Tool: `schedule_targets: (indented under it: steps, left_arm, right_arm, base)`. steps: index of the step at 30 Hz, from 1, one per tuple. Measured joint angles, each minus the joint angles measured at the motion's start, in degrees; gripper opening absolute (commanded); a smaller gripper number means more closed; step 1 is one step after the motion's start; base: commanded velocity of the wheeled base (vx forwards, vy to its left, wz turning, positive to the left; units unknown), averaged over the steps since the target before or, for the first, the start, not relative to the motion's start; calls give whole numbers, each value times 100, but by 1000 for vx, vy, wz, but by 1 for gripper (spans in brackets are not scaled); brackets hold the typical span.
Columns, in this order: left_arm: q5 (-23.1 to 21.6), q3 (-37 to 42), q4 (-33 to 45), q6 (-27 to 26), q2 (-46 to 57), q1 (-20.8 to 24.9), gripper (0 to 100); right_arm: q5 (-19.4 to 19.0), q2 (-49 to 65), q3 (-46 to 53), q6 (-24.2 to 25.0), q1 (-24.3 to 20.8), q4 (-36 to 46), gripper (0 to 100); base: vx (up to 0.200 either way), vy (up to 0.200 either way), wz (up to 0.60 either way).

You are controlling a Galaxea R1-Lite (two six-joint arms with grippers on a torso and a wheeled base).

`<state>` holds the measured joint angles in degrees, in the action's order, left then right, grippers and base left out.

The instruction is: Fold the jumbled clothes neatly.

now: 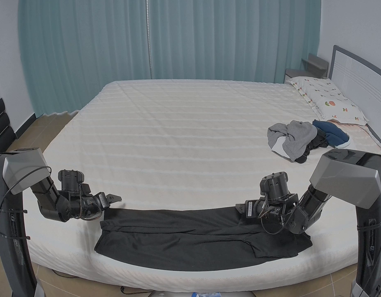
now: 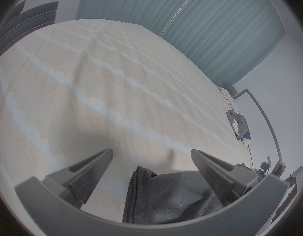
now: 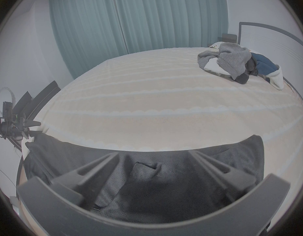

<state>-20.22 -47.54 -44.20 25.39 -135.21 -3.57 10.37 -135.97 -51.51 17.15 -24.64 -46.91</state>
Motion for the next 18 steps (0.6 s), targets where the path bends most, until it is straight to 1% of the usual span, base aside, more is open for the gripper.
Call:
schedule_targets:
  steps: [18]
  left_arm:
    - [0,2,0,-16,-5,0,100]
  right_arm:
    - [-23,-154,-296,-9,-5,-61,0]
  base:
    - [0,0,0]
